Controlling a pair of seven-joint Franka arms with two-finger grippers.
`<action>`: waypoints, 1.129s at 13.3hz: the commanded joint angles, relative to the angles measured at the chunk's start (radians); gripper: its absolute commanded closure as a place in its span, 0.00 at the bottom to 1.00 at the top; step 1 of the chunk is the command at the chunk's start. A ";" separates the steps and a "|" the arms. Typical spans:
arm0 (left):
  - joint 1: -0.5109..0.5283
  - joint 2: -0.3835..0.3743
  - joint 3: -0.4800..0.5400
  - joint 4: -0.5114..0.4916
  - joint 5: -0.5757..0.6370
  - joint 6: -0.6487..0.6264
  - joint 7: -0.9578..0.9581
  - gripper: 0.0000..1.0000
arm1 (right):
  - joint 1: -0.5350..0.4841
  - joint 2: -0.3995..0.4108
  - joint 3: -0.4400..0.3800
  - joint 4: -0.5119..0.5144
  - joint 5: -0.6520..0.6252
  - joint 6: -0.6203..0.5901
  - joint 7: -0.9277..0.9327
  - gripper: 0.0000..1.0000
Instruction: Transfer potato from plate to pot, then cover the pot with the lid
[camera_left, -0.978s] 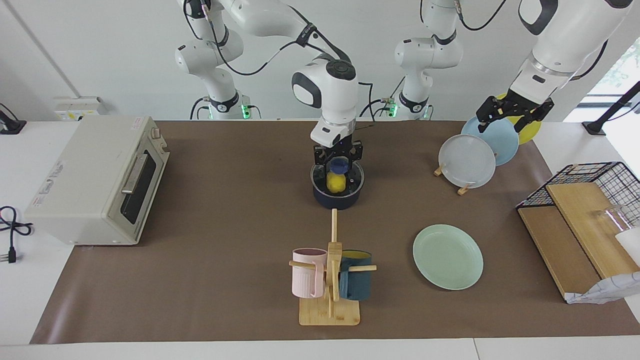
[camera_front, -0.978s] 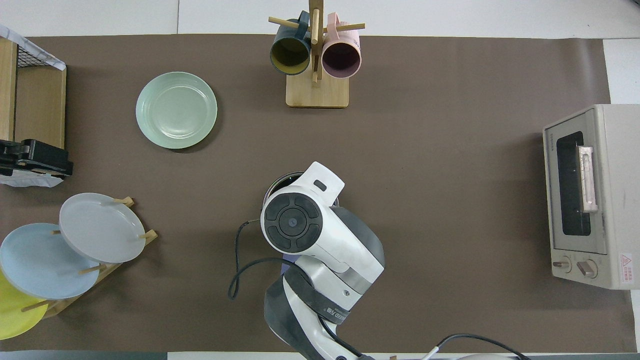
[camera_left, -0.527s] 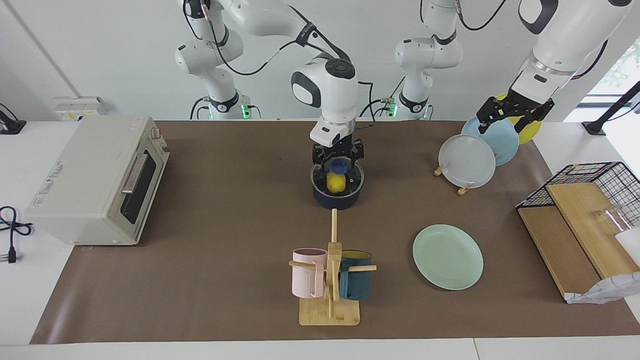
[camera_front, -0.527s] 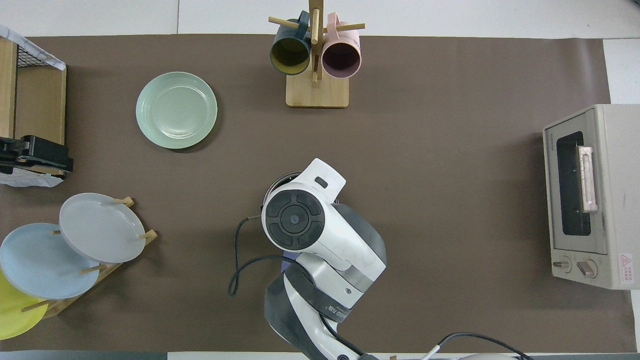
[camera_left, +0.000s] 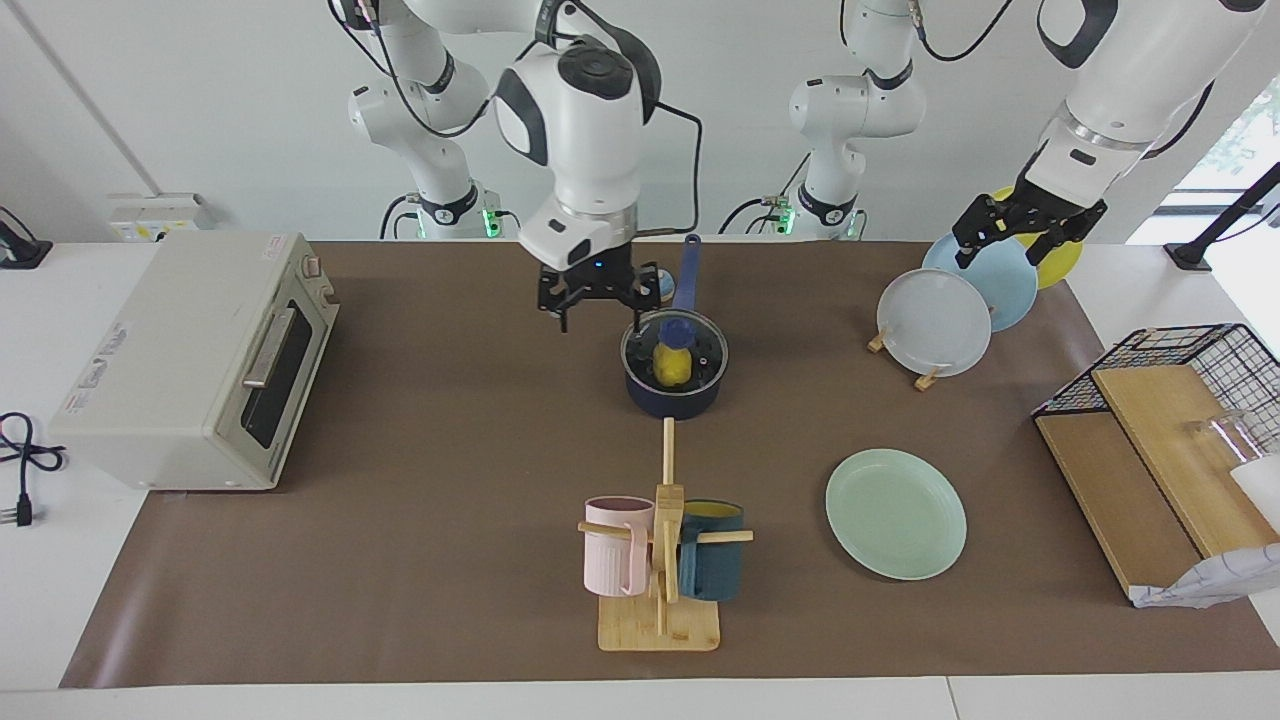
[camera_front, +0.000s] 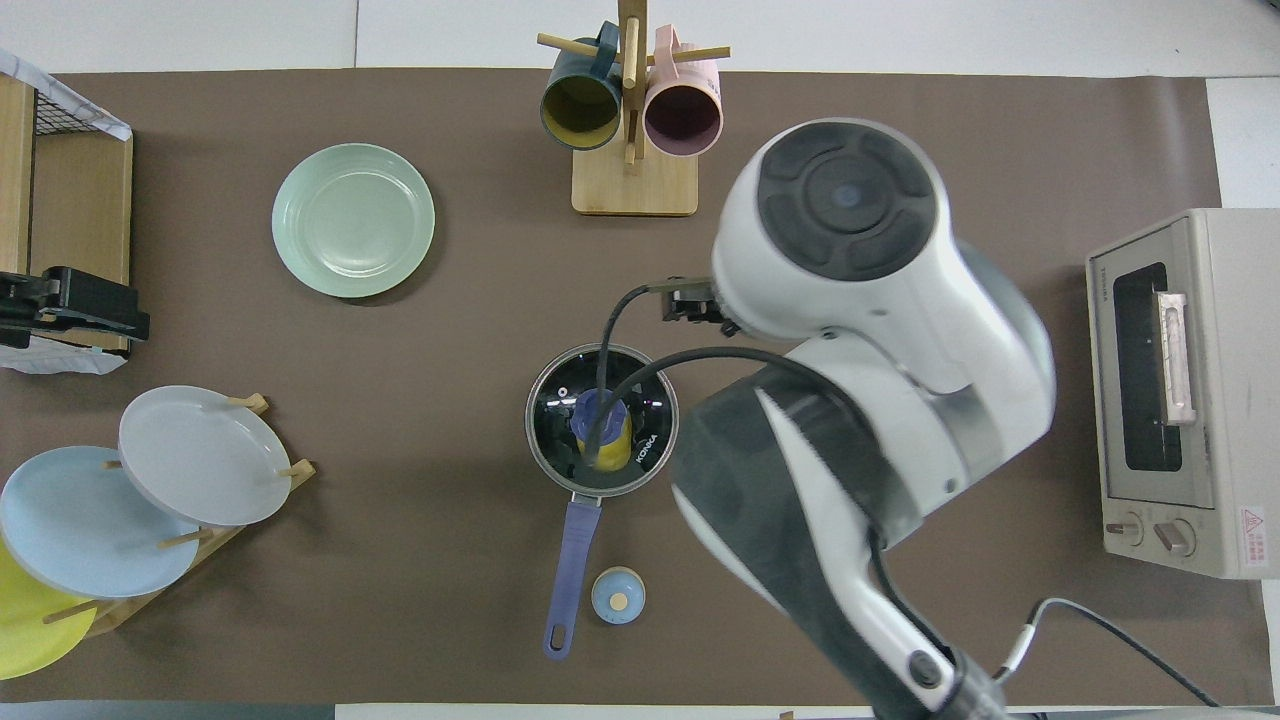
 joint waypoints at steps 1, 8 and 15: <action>-0.009 -0.015 0.012 -0.010 -0.010 0.012 -0.013 0.00 | -0.168 -0.083 0.012 0.013 0.056 -0.129 -0.168 0.00; -0.003 -0.018 0.007 -0.013 -0.007 0.012 -0.016 0.00 | -0.244 -0.188 -0.103 -0.106 0.081 -0.194 -0.300 0.00; 0.065 -0.017 -0.059 -0.011 -0.007 0.012 -0.016 0.00 | -0.285 -0.211 -0.111 -0.146 0.083 -0.186 -0.394 0.00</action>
